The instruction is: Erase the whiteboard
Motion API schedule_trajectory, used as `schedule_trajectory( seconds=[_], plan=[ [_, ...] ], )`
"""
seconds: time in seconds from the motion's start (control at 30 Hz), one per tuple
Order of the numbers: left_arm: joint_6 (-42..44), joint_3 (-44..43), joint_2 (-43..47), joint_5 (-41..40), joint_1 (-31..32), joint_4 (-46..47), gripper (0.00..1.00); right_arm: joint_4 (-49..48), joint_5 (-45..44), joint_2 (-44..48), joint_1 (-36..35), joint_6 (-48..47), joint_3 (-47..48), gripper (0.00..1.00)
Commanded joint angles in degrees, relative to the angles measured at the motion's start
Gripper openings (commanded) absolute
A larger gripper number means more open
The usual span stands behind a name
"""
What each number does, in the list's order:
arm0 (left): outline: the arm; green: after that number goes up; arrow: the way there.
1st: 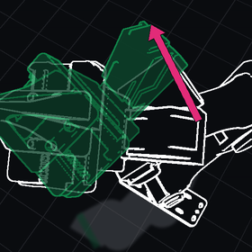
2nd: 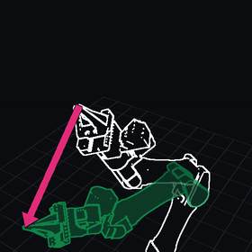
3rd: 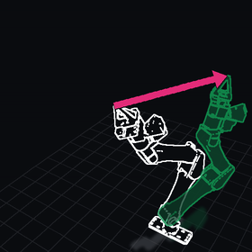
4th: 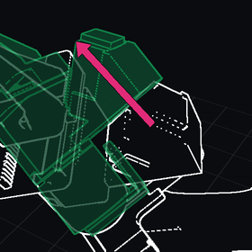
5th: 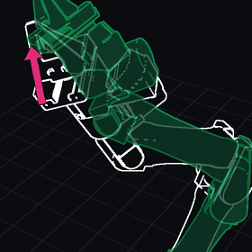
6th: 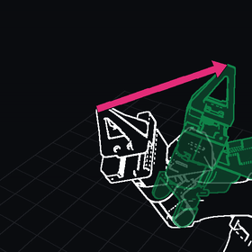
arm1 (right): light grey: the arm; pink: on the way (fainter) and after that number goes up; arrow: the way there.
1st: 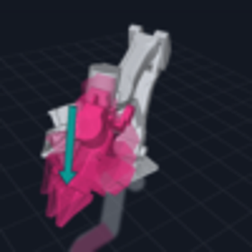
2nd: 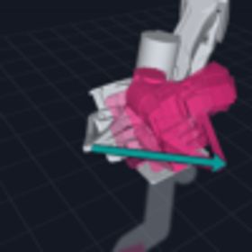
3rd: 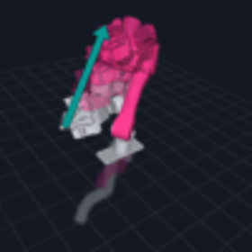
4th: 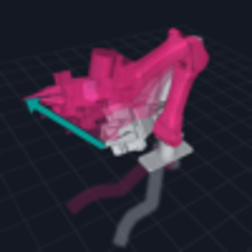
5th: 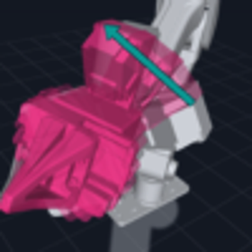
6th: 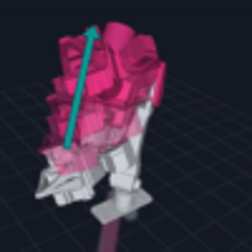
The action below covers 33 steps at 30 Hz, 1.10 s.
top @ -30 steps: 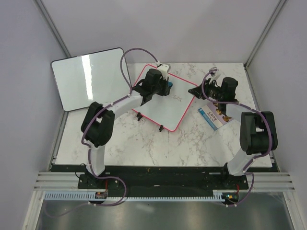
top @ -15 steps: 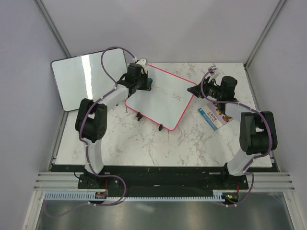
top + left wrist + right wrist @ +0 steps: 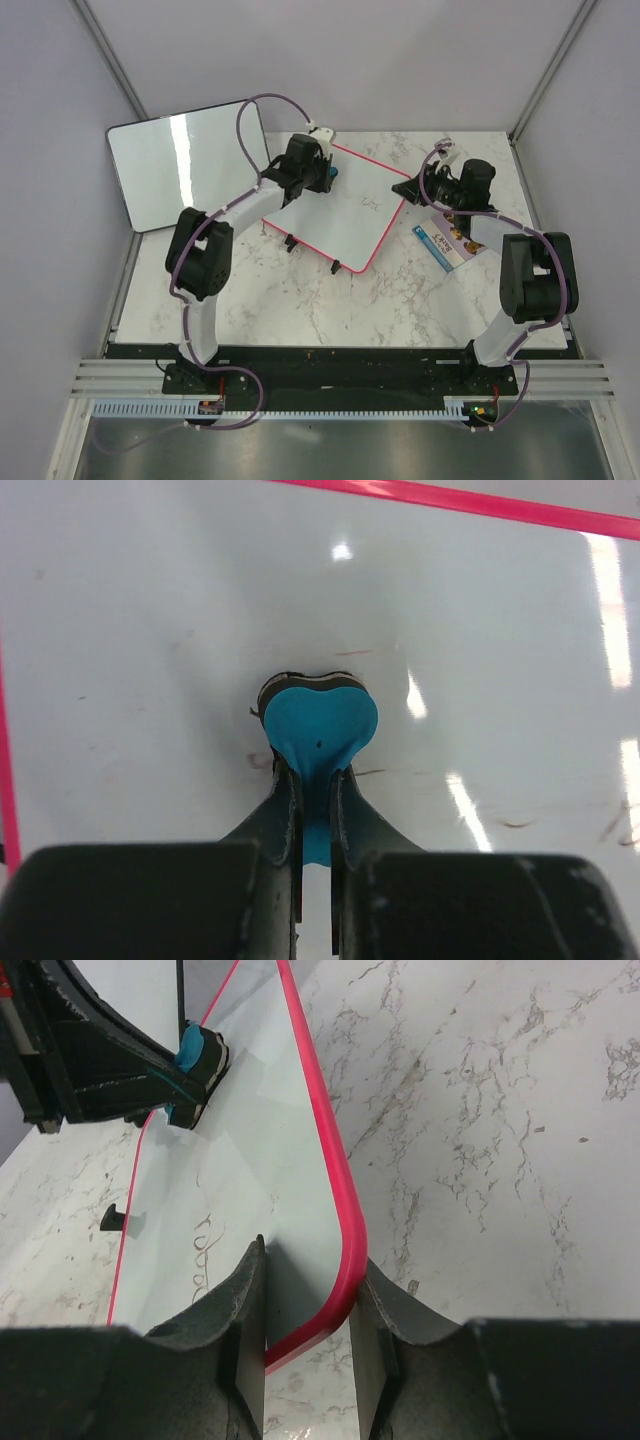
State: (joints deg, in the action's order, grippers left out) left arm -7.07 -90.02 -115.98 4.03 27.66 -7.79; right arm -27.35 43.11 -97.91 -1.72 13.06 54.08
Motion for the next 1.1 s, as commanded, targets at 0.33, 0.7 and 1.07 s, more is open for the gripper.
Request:
schedule_trajectory(
  seconds=[0.33,0.7,1.07],
  plan=[
    [-1.5,-8.2,-12.0,9.8,22.9,-9.9,0.02,-0.7,1.4,1.1,-2.8,-14.9,0.5,0.00],
    [-8.6,-0.9,-8.1,-5.0,18.0,-10.0,0.02,-0.5,1.0,1.4,-2.9,-15.1,0.4,0.00],
    [-14.3,9.0,-0.4,-13.1,5.4,-9.3,0.02,-0.9,0.9,1.4,-2.9,-14.8,0.2,0.00]
  ],
)
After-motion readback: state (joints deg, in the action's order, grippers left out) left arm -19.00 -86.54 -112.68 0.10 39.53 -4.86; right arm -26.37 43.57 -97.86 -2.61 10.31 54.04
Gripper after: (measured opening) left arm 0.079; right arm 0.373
